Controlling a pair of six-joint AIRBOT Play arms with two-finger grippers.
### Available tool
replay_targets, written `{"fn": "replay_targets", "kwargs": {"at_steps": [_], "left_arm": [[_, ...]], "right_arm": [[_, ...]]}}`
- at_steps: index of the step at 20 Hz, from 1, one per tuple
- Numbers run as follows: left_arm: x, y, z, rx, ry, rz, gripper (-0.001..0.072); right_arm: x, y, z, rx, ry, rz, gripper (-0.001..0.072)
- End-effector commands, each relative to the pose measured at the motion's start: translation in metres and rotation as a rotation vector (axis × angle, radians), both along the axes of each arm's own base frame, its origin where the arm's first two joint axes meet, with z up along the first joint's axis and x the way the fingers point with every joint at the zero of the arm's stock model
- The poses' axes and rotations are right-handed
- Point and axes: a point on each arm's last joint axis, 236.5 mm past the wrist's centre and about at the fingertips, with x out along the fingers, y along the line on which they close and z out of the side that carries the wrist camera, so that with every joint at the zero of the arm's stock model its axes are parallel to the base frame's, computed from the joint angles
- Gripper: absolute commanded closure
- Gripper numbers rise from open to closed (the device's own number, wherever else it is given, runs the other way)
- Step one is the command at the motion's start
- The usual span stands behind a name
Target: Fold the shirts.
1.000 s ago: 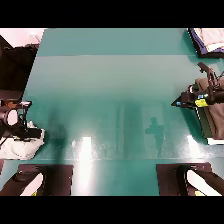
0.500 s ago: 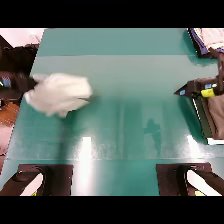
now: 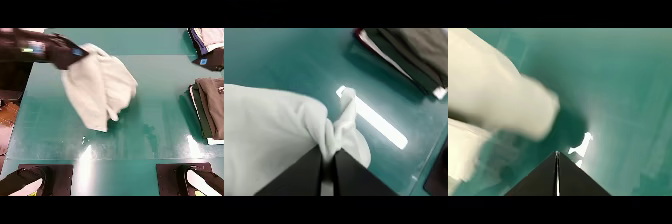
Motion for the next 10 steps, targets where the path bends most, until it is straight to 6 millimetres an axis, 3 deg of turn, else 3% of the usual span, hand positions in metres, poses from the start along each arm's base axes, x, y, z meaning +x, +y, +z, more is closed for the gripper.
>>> {"fn": "replay_targets", "kwargs": {"at_steps": [1,2,3,4,5,7,8,10], "left_arm": [[0.019,-0.054,-0.084,0.101,0.167,-0.126,0.0682],[0.029,-0.056,-0.112,0.133,0.221,-0.126,0.0679],[0.039,-0.054,-0.136,0.161,0.266,-0.115,0.0578],[0.048,-0.049,-0.151,0.162,0.323,-0.082,0.0336],[0.056,-0.039,-0.158,0.151,0.384,-0.032,0.0160],[0.061,-0.011,-0.162,0.158,0.457,0.009,0.0151],[0.056,0.006,-0.167,0.183,0.503,0.004,0.0212],[0.035,0.035,-0.183,0.243,0.619,-0.031,0.0228]], "right_arm": [[-0.005,0.002,0.029,-0.021,-0.066,0.012,0.0697],[-0.008,0.002,0.030,-0.025,-0.063,0.018,0.0697],[-0.009,0.002,0.029,-0.029,-0.056,0.023,0.0697],[-0.011,0.003,0.027,-0.030,-0.046,0.028,0.0697],[-0.013,0.003,0.026,-0.033,-0.038,0.032,0.0697],[-0.013,0.002,0.025,-0.037,-0.036,0.031,0.0697],[-0.013,0.002,0.025,-0.037,-0.036,0.031,0.0697],[-0.013,0.002,0.025,-0.037,-0.036,0.031,0.0697]]}}
